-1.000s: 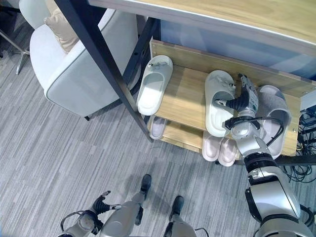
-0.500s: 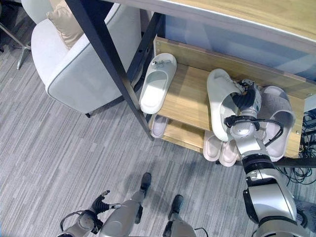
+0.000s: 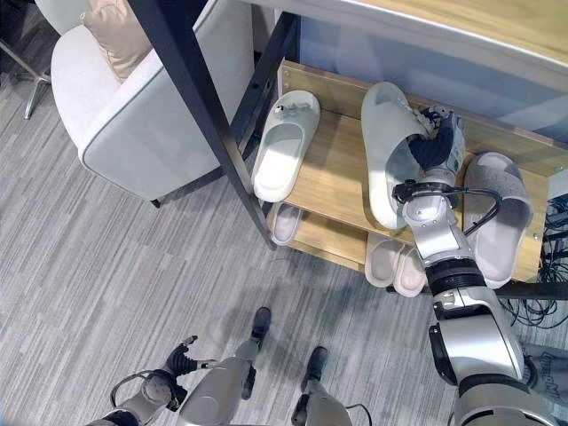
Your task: Arrange the slippers neatly on the shoe rack.
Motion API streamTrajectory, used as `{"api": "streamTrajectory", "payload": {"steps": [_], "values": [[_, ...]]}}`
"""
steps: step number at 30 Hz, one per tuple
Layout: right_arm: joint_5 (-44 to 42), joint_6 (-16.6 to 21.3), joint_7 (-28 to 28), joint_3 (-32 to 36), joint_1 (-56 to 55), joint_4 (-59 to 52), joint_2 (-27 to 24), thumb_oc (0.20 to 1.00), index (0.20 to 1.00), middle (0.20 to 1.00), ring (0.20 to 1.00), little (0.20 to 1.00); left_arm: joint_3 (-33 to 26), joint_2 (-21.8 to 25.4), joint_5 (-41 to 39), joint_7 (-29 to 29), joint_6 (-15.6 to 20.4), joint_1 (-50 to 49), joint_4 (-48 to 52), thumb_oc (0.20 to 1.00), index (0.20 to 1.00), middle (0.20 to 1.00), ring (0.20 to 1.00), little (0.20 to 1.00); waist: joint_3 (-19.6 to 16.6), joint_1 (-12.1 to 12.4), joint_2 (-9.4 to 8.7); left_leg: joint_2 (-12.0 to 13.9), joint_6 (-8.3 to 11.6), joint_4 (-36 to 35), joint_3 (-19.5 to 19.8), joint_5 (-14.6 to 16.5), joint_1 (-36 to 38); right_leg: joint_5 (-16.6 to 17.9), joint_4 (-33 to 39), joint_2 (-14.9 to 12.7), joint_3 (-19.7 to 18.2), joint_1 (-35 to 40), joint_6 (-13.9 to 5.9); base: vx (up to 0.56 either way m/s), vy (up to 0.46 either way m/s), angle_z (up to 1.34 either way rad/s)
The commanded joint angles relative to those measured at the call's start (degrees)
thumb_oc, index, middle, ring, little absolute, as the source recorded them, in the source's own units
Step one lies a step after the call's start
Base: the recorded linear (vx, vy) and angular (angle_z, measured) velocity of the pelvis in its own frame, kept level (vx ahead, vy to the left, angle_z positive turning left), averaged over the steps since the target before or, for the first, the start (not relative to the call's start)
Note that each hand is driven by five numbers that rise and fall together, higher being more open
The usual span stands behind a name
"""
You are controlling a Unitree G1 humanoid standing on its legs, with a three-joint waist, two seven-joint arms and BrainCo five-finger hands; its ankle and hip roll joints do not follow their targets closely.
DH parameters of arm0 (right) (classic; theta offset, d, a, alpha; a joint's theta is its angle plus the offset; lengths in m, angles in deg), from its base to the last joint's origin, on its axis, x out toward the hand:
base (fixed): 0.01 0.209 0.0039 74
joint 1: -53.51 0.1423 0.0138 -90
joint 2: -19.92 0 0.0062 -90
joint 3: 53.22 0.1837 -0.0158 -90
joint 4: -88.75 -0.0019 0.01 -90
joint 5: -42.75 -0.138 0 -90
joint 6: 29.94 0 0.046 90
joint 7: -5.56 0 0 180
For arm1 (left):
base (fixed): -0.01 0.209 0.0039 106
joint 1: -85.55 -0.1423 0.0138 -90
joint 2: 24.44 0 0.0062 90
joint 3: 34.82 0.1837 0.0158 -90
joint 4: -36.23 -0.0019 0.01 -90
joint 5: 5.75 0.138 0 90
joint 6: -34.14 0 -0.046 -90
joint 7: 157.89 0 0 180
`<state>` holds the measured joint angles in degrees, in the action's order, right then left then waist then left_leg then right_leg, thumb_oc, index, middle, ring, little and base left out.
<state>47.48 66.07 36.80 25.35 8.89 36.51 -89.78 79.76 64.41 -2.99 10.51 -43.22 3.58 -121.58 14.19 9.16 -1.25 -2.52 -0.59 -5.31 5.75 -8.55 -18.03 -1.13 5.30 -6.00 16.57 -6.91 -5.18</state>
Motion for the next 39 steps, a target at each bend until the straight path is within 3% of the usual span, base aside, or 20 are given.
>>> {"api": "streamTrajectory", "payload": {"steps": [1,15,29,30,39], "values": [[-1.8,1.8,-0.3,-1.0,4.2,0.0,-1.0,0.2,0.2,0.2,0.2,0.2,1.3,0.1,-1.9,-0.3,-0.2,2.0,-3.7,1.0,1.0,1.0,1.0,1.0,-1.9,0.8,-1.18,1.5,4.82,0.3,3.4,5.0,-0.1,2.4,-0.3,-5.4,0.3,0.4,-4.96,0.0,0.0,0.0],[-3.5,1.5,-2.9,-5.4,8.6,6.7,0.2,0.2,0.2,0.2,0.2,0.2,1.0,1.6,-4.0,0.2,-0.2,3.1,-4.0,1.0,1.0,1.0,1.0,1.0,-1.5,2.0,-2.53,0.9,4.82,0.3,4.6,4.7,-1.6,3.0,-0.3,-5.8,1.3,-0.3,-5.21,0.0,0.023,0.04],[-8.5,1.5,-3.8,-6.3,12.2,13.1,1.0,0.2,0.2,0.2,0.2,0.2,1.2,2.0,-5.9,0.7,-0.3,3.5,-4.3,1.0,1.0,1.0,1.0,1.0,-1.3,2.3,-2.75,0.3,4.69,0.3,5.1,4.7,-2.1,3.5,-0.3,-6.3,2.0,-0.6,-5.34,0.0,0.028,0.02],[-9.5,1.6,-3.8,-6.0,12.4,13.5,1.3,1.0,1.0,1.0,1.0,1.0,1.1,2.0,-6.1,0.8,-0.4,3.5,-4.4,1.0,1.0,1.0,1.0,1.0,-1.3,2.3,-2.79,0.2,4.67,0.3,5.1,4.7,-2.1,3.4,-0.3,-6.3,2.0,-0.7,-5.34,0.0,0.0,0.0],[-12.3,2.1,-4.4,-5.1,11.2,12.1,3.6,1.0,1.0,1.0,1.0,1.0,0.5,1.5,-6.8,1.2,-1.0,3.9,-5.1,1.0,1.0,1.0,1.0,1.0,-1.5,1.7,-2.86,-0.1,4.39,0.3,5.3,4.8,-2.0,3.6,-0.3,-6.5,2.0,-0.7,-5.22,0.0,0.007,0.0]]}}
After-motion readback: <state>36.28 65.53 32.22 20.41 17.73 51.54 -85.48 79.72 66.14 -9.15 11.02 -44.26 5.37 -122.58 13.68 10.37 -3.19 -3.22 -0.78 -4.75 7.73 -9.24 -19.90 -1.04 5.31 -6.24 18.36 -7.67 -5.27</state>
